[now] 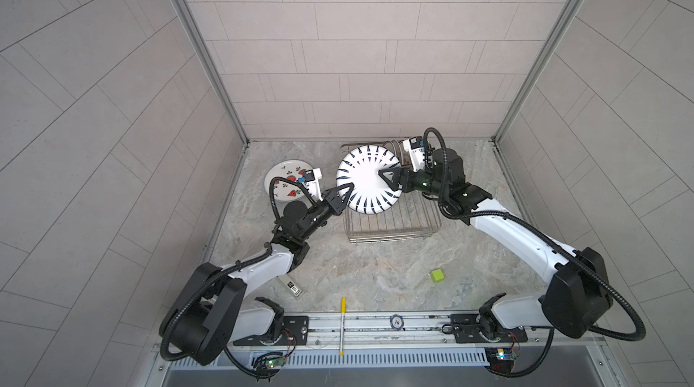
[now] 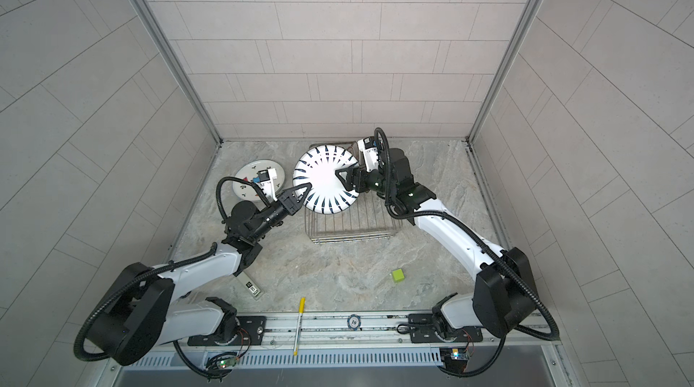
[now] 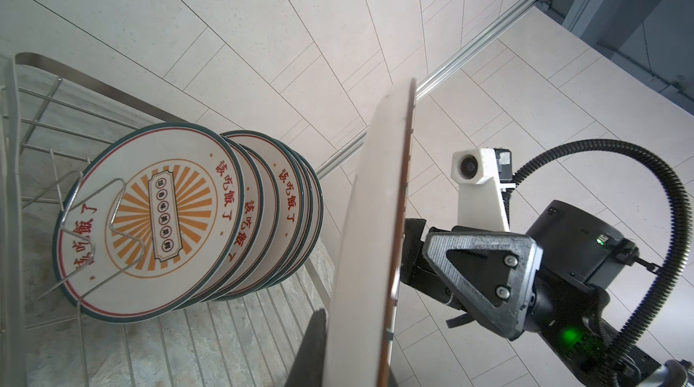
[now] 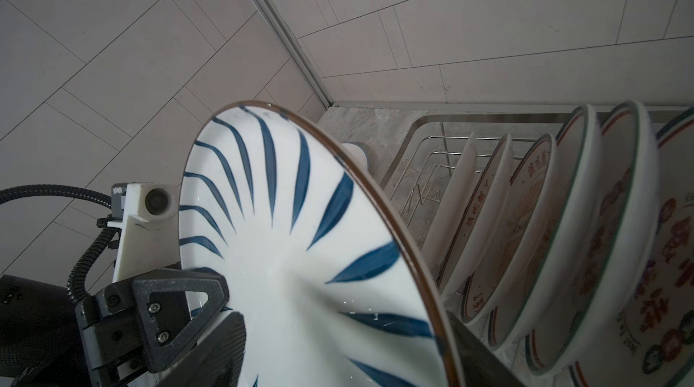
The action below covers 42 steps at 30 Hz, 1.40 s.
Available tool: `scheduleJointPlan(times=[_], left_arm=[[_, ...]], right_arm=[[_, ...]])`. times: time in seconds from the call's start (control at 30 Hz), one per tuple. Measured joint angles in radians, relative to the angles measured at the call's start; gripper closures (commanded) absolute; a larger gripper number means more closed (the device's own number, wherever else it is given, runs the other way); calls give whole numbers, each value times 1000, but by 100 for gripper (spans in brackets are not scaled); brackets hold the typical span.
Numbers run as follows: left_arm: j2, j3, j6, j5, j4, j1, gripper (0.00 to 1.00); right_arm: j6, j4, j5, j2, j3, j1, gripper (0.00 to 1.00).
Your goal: Unload the plates from the dish rack
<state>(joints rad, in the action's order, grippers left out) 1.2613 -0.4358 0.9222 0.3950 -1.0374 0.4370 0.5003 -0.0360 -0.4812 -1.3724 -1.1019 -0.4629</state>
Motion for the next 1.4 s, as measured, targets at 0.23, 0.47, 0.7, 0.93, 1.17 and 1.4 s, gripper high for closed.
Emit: scheduleJointPlan(times=[0.23,0.47,0.7,0.93,1.17,1.4], left_arm=[[-13,1,1,-19,12,-10,100],[-46,1,-15,-47,95,-11,100],[-87,1,-28,-68,174,-31,100],[-96,12,-6,-73,204,-153,100],[-103,45,66,-89,201,-355,100],[-101,71,120,-192,234,-473,100]], right_arm=[[-24,72,78,74,-3,2,17],[-33,101,105,122,-3,13,14],[-34,115,155,123,-3,14,14],[-49,116,160,39,-57,-2,15],[-119,143,160,-150,-233,-115,16],[-196,234,159,-426,-553,-222,17]])
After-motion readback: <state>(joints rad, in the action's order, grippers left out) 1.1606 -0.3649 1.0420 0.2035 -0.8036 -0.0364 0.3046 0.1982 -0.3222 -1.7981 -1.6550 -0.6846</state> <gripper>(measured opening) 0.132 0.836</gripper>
